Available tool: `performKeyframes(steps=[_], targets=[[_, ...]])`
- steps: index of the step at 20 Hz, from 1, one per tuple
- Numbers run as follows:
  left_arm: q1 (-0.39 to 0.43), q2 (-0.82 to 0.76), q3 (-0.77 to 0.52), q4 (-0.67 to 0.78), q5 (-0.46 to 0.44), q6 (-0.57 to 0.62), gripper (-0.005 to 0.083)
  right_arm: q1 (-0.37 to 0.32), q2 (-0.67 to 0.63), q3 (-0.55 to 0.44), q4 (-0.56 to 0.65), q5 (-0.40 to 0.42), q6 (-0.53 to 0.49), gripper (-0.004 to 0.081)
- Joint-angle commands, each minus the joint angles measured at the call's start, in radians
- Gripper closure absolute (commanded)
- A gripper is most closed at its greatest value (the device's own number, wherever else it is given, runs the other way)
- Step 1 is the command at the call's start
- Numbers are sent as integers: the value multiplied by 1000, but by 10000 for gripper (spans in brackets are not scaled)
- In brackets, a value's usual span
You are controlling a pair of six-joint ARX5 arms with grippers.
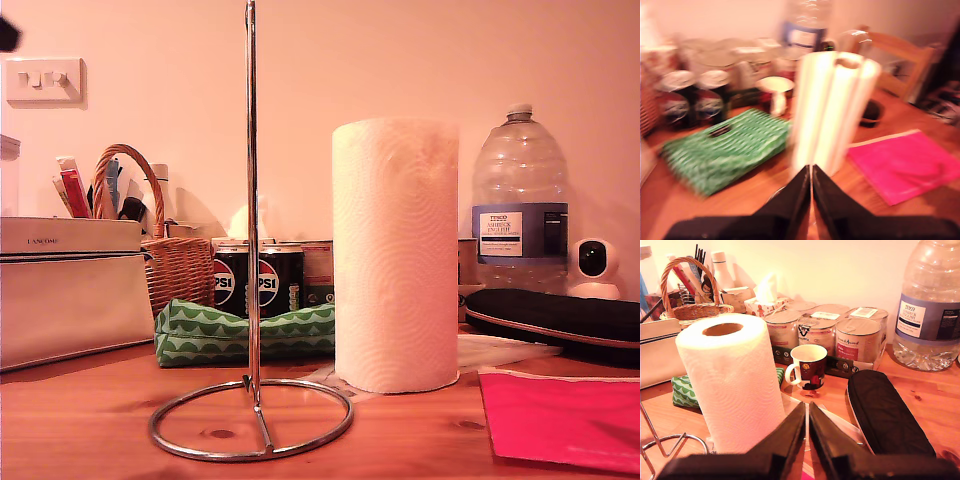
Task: Insert the paper towel roll into the metallic stand.
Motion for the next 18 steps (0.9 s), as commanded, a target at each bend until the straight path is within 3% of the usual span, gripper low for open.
performKeyframes(steps=[1, 4, 12, 16, 18], targets=[[-45, 25, -49, 42, -10, -6, 793, 4, 6, -13, 11, 0, 1, 781], [-146, 34, -118, 122, -119, -41, 793, 4, 7, -13, 11, 0, 1, 781], [-470, 51, -232, 350, -644, -134, 793, 4, 45, -13, 12, 2, 0, 780], [-608, 152, -235, 386, -677, -141, 782, 4, 79, -13, 27, 2, 1, 780], [-657, 233, -235, 423, -677, -182, 707, 4, 98, -13, 49, 2, 1, 780]])
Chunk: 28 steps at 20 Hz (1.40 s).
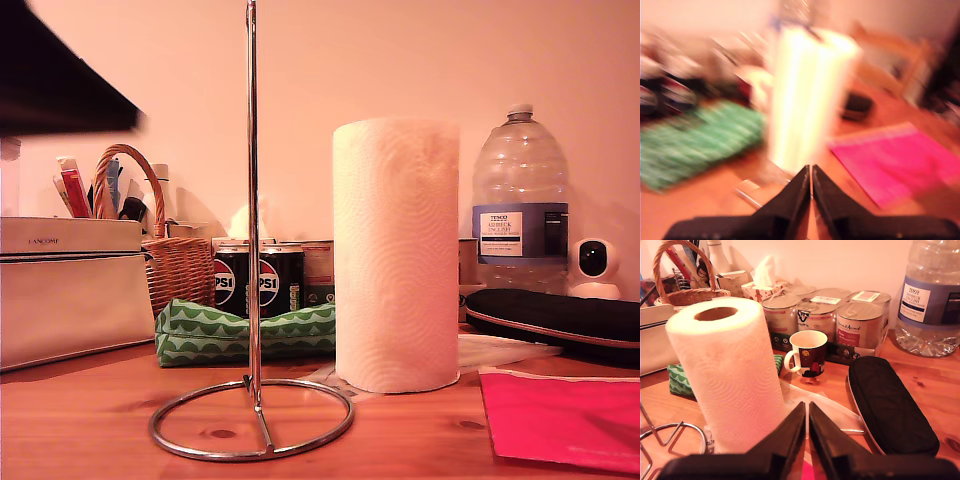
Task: Insert the paper towel roll into the metallic stand.
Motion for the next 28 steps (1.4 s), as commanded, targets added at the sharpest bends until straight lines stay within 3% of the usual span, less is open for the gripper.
performKeyframes(steps=[1, 3, 5, 7, 11, 16, 20, 22, 28], targets=[[-23, 64, -27, 36, -1, -36, 638, 4, 18, -13, 25, 1, 1, 780], [-32, 134, -27, 72, -8, -55, 402, 4, 24, -13, 27, 1, 1, 780], [-31, 204, -27, 127, -34, -76, 282, 4, 24, -13, 23, 1, 1, 780], [-31, 284, -27, 192, -89, -145, 276, 4, 24, -13, 23, 1, 0, 780], [-34, 476, -27, 385, -201, -151, 276, 4, 24, -13, 23, 1, 0, 780], [-34, 724, -27, 639, -266, -150, 201, 4, 24, -13, 23, 1, 0, 780], [-33, 892, -12, 803, -290, -142, 202, 4, 24, -13, 23, 1, 1, 780], [-29, 937, 27, 817, -305, -63, 203, 4, 24, -13, 23, 1, 1, 780], [18, 1066, 143, 801, -314, -37, 206, 4, 24, -13, 23, 1, 1, 780]])
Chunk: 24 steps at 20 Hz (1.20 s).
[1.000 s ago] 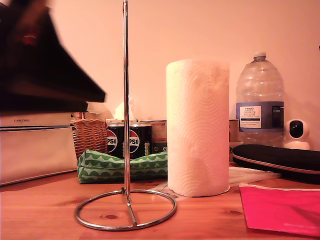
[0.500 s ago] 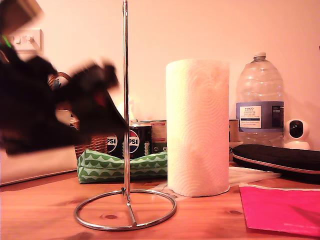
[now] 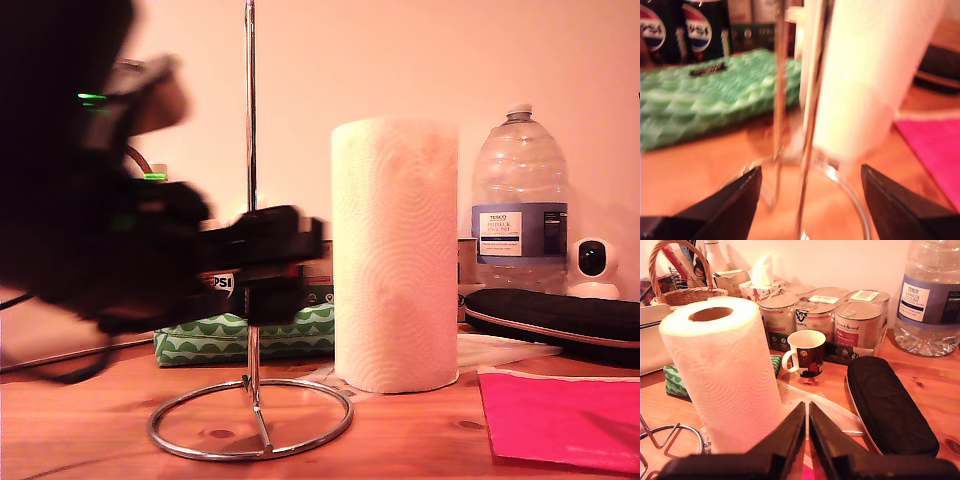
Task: Insert the paper towel roll into the metallic stand.
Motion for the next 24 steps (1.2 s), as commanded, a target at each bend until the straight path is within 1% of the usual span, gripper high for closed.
performKeyframes(steps=[1, 3, 4, 7, 8, 11, 12, 14, 17, 20, 23, 24], targets=[[20, 33, 6, 2, -5, 12, 207, 4, 5, -13, 8, 1, 1, 780], [51, 61, 19, -1, -1, 5, 208, 4, 5, -13, 8, 0, 1, 780], [66, 72, 25, -3, 21, -7, 219, 4, 5, -13, 9, 0, 1, 780], [97, 92, 58, -46, 104, -6, 368, 4, 5, -13, 14, 0, 1, 780], [100, 99, 69, -63, 124, -6, 399, 4, 5, -12, 16, 0, 1, 780], [105, 108, 99, -116, 142, -5, 407, 4, 5, -12, 16, 0, 2, 780], [108, 113, 108, -134, 142, -5, 434, 4, 5, -12, 16, 0, 2, 780], [116, 115, 117, -158, 142, -5, 527, 4, 5, -12, 16, 0, 2, 780], [132, 115, 118, -179, 141, -6, 644, 4, 5, -11, 16, 0, 2, 780], [155, 115, 118, -211, 142, -6, 800, 4, 5, -11, 16, 0, 2, 780], [159, 115, 118, -209, 142, 15, 797, 4, 5, -11, 16, 0, 4, 780], [158, 114, 118, -210, 143, 45, 797, 4, 5, -11, 16, 0, 4, 780]])
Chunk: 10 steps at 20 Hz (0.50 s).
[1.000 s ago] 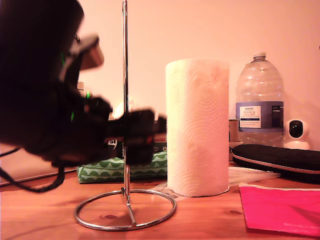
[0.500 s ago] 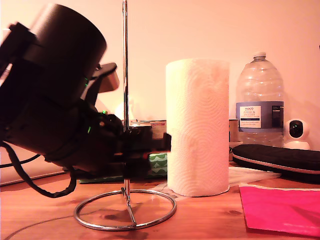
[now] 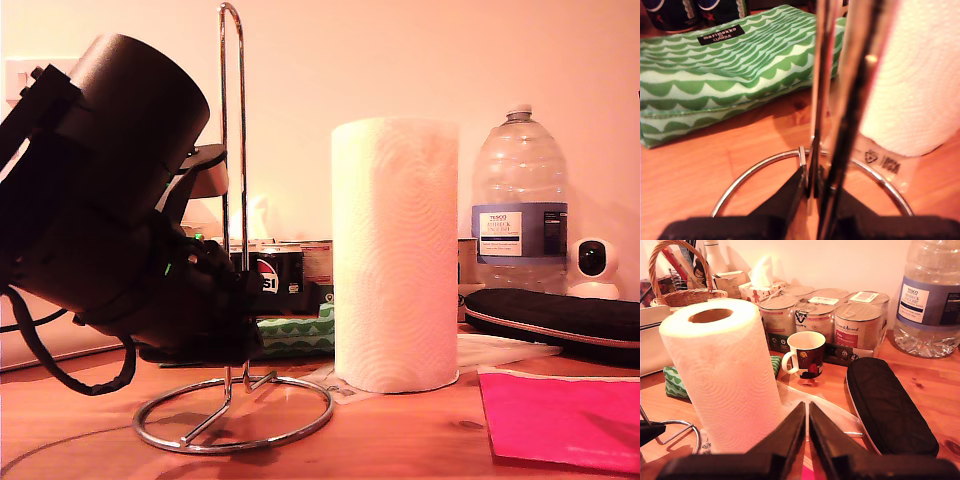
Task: Insert the paper towel roll into the metallic stand.
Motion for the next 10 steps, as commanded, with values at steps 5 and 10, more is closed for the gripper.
performKeyframes(steps=[5, 10], targets=[[-18, -39, -7, -30, 29, 206, 797, 4, 5, -11, 12, 0, 4, 780], [-29, -215, -7, -194, 109, 283, 797, 4, 5, -11, 11, 0, 4, 780]])
